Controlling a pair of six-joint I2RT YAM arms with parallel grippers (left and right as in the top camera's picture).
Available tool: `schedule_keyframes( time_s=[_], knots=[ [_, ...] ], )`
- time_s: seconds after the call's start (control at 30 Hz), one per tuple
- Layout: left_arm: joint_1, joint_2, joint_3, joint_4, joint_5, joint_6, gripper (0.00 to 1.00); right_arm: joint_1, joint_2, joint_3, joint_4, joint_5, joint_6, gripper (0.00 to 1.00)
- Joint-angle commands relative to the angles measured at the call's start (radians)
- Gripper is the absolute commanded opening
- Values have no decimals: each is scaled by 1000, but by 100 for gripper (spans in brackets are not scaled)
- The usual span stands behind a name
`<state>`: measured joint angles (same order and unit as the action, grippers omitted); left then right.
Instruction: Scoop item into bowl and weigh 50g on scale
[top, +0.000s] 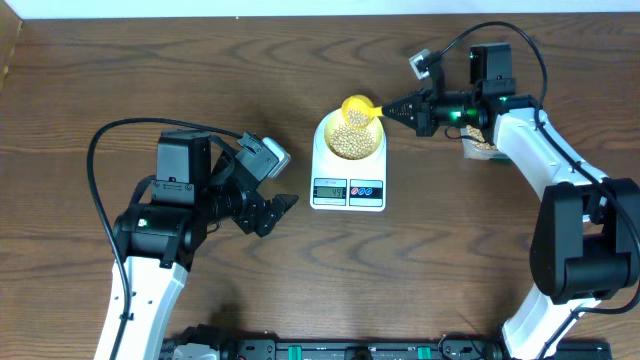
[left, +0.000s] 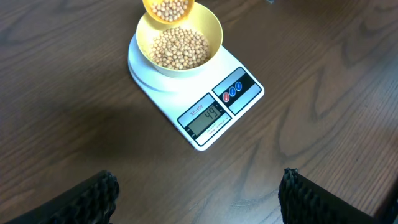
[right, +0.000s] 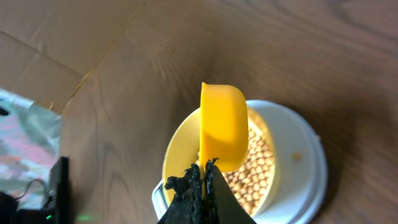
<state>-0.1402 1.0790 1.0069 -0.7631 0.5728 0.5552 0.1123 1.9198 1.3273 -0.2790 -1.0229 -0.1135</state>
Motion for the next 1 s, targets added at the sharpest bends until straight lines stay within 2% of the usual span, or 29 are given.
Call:
schedule_keyframes(
  time_s=[0.0,0.13,0.3,0.43,0.53,0.63,0.77,0.97],
  knots=[
    [4,0,-4,-3,-2,13,84,3,6,-2,-7,-26,45,1],
    [4,0,-4,-3,-2,13,84,9,6,-2,-26,-1,-100,1],
    [4,0,-4,-3,-2,13,84,24,6,-2,-44,-22,-124,1],
    [4,0,-4,-3,-2,13,84,26,6,-2,-43,56,-150,1],
    [4,0,-4,-3,-2,13,84,32,6,-2,-80,-29,-140,1],
    [4,0,-4,-3,-2,13,84,31,6,-2,-68,32,-219,1],
    [4,0,-4,-3,-2,13,84,32,6,-2,-6,-7,-145,1],
    [4,0,-4,-3,-2,13,84,29,6,-2,-14,5,-151,1]
  ],
)
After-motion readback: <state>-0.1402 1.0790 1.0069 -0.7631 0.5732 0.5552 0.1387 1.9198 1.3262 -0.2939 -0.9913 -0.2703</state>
